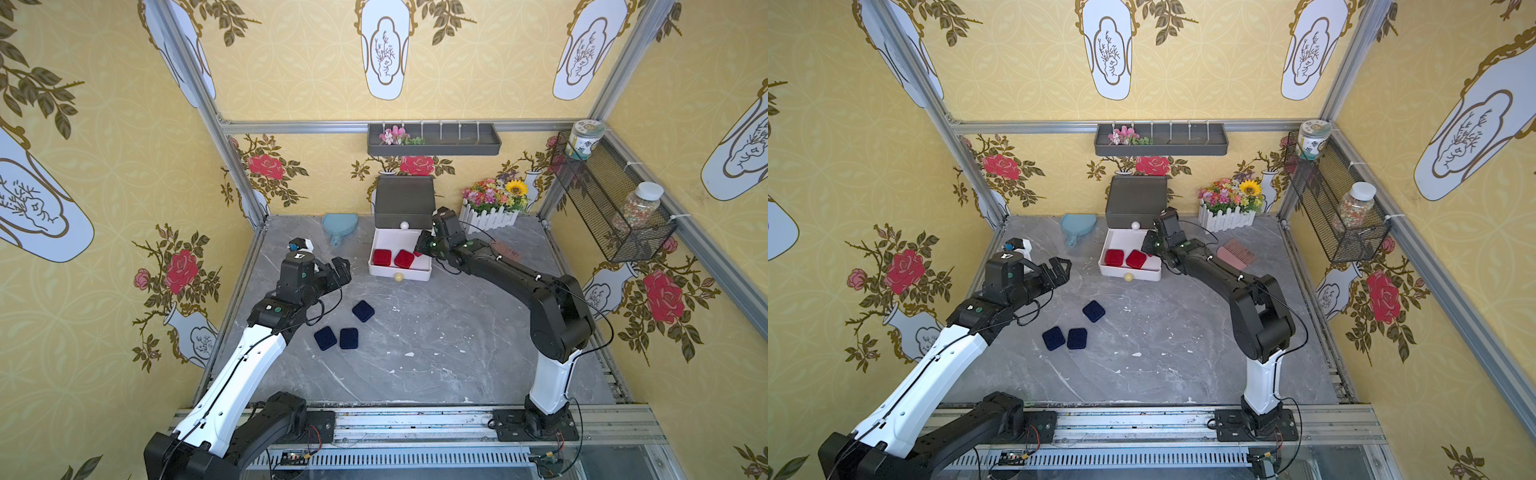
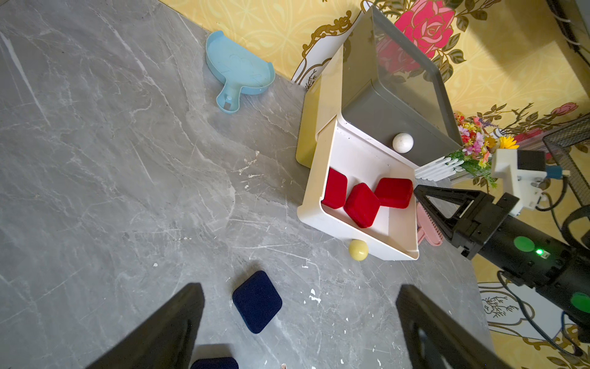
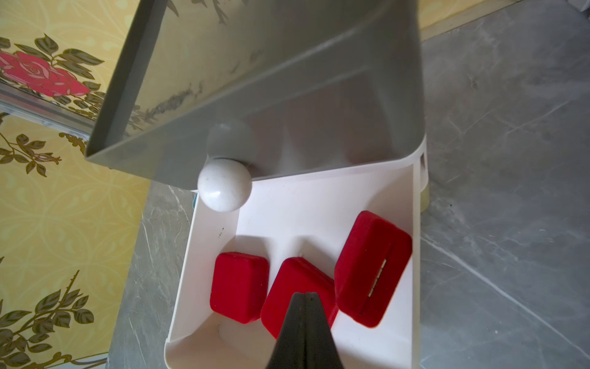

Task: Place the brooch boxes into the drawer by color
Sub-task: Place the brooch box in the drawer.

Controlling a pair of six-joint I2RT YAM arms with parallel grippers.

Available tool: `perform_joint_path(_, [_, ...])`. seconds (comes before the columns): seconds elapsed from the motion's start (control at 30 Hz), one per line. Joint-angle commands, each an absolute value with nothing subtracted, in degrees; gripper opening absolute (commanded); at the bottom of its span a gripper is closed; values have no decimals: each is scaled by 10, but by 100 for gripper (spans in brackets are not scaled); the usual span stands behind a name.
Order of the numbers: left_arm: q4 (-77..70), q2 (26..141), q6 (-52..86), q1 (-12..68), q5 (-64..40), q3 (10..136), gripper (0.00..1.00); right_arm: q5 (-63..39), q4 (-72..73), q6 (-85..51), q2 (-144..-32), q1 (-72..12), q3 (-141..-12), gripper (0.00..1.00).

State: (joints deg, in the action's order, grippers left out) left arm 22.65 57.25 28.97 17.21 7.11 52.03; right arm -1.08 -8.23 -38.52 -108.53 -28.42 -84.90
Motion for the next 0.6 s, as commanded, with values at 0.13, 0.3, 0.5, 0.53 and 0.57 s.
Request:
perform_joint_path(0.13, [220,575,290,171,67,514,100,24,-113,-370,-1095,-281,-857,0])
perform_joint_path(0.3, [218,576,288,172,67,513,100,38,-114,-371,-1082,-281,-838,0])
perform_joint_path(0.5, [215,581,289,172,64,512,100,36,-118,-362,-1103,-281,-858,0])
perform_joint_path(0.53, [215,582,289,172,65,512,100,35,-119,-361,-1110,-281,-865,0])
perform_joint_path(0.57, [215,581,288,171,66,512,100,34,-118,-360,-1116,-281,-870,0])
